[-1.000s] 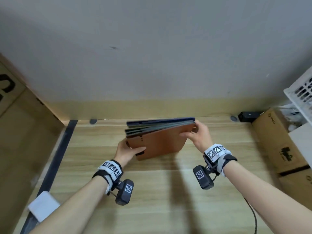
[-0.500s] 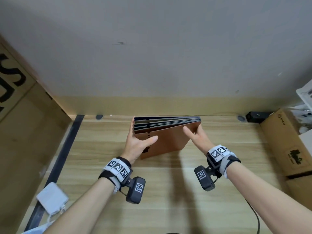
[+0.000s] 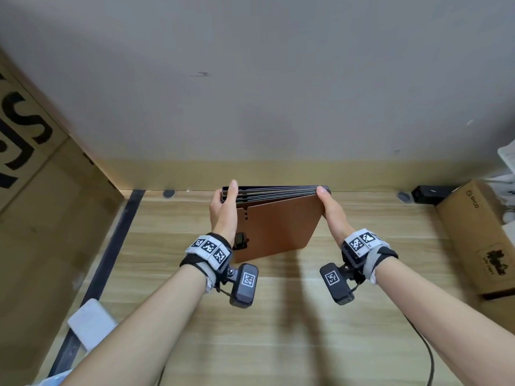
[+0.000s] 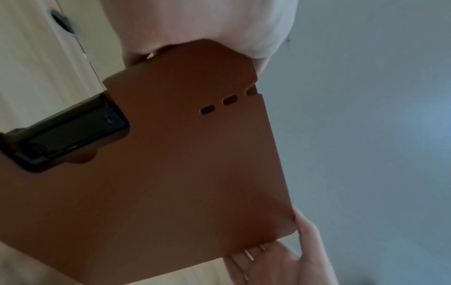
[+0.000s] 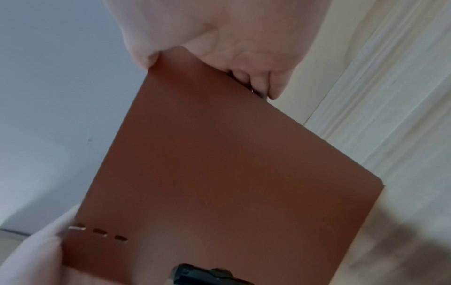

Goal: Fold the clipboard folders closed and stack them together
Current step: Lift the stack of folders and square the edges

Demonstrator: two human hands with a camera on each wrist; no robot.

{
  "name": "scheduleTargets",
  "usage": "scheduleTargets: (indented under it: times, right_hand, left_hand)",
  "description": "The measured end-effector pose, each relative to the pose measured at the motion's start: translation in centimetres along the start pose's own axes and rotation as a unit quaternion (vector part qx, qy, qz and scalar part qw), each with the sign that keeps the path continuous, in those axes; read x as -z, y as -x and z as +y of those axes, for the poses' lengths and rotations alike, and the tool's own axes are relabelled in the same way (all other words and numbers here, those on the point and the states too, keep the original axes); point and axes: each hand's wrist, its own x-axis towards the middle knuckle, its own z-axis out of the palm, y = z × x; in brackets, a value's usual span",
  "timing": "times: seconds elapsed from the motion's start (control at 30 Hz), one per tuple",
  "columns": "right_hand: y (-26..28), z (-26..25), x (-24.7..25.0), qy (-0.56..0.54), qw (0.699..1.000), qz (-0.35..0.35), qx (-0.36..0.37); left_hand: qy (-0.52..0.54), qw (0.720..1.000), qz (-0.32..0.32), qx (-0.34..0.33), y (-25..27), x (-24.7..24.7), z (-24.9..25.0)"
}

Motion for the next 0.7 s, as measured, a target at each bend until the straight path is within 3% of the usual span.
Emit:
scheduleTargets:
  times: [0.13,0.4,0.47,0.53,0.7]
  right_hand:
    - [-0.8,-1.4,-0.1,-0.006,0.996,0.059,0.066]
    - [-0.9,-2.0,-0.9,0.061,0.987,0.084,0.124]
    - [-1.2,-1.9,-1.0,0.062,0.984,0.093,0.141]
    - [-1.2,-1.7,-1.3,0.059,0.980,0.105,0.156]
    - [-1.3,-1.2,-1.5,0.021,0.981,0.111,0.159]
  left_hand:
    - [-0.032,0.999,0.003,-0.019,-0.6,-0.1,0.3]
    - [-0.149,0.983,-0.023,-0.103,-1.5,0.4,1.8]
    - [-0.245,0.952,-0.003,-0.182,-1.3,0.3,2.0]
    - [-0.347,0.898,0.017,-0.271,-1.1,0.1,1.8]
    - [-0.443,0.798,-0.063,-0.403,-1.4,0.8,1.0]
